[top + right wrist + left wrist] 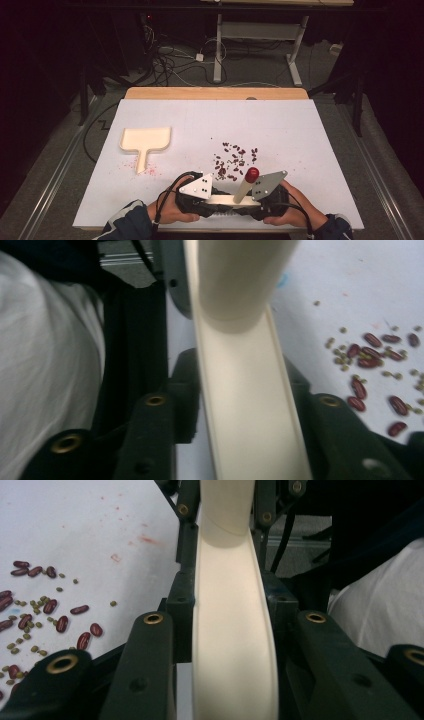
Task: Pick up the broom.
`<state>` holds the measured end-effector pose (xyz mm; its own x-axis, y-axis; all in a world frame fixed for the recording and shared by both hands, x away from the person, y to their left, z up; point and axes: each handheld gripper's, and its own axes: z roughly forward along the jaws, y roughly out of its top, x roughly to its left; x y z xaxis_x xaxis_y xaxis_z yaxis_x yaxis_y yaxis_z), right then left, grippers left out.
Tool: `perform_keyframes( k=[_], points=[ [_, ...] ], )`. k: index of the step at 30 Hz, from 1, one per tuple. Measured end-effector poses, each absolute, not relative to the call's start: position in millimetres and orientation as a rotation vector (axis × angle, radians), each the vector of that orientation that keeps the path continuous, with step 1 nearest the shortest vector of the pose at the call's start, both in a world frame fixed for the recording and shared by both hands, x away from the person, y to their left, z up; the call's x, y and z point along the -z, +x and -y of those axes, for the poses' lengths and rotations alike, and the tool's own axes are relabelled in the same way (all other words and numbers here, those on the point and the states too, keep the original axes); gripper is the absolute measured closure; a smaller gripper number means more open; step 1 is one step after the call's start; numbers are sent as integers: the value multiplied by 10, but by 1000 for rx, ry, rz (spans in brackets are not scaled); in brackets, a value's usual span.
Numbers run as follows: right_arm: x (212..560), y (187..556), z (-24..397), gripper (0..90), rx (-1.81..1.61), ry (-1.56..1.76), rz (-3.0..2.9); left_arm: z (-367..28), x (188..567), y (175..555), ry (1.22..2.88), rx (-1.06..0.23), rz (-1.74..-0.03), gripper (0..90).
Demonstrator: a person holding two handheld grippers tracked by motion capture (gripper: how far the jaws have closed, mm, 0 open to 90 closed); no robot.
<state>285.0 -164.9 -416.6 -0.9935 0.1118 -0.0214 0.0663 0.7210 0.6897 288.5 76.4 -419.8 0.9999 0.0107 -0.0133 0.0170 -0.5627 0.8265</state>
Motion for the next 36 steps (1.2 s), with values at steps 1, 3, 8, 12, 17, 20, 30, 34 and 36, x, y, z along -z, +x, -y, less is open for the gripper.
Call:
perform_keyframes(
  k=[1,3,8,12,17,20,30,34,36],
  points=[
    [4168,2848,1644,668,-1140,152,-2867,-767,4193,2884,2173,3,-12,636],
    [4161,2844,1640,676,-1139,125,-2854,-783,4178,2885,2167,-42,-35,602],
    [4115,2887,1704,679,-1140,185,-2799,-969,4081,2913,2116,-178,-187,373],
    [4069,2972,1787,679,-1160,260,-2748,-1265,4043,2907,2059,-330,-329,253],
    [3959,3060,1951,678,-1197,391,-2640,-1665,4186,2939,2085,-544,-488,216],
    [3886,3100,2055,677,-1198,503,-2547,-1888,4327,2963,2101,-590,-597,214],
    [3825,3374,2383,678,-1116,795,-2286,-2317,4556,2834,2111,-604,-763,214],
    [3876,3572,2461,679,-1033,875,-2204,-2349,4614,2818,2145,-616,-777,214],
    [3913,3673,2486,679,-1003,922,-2170,-2338,4619,2808,2146,-615,-771,214]
  ],
)
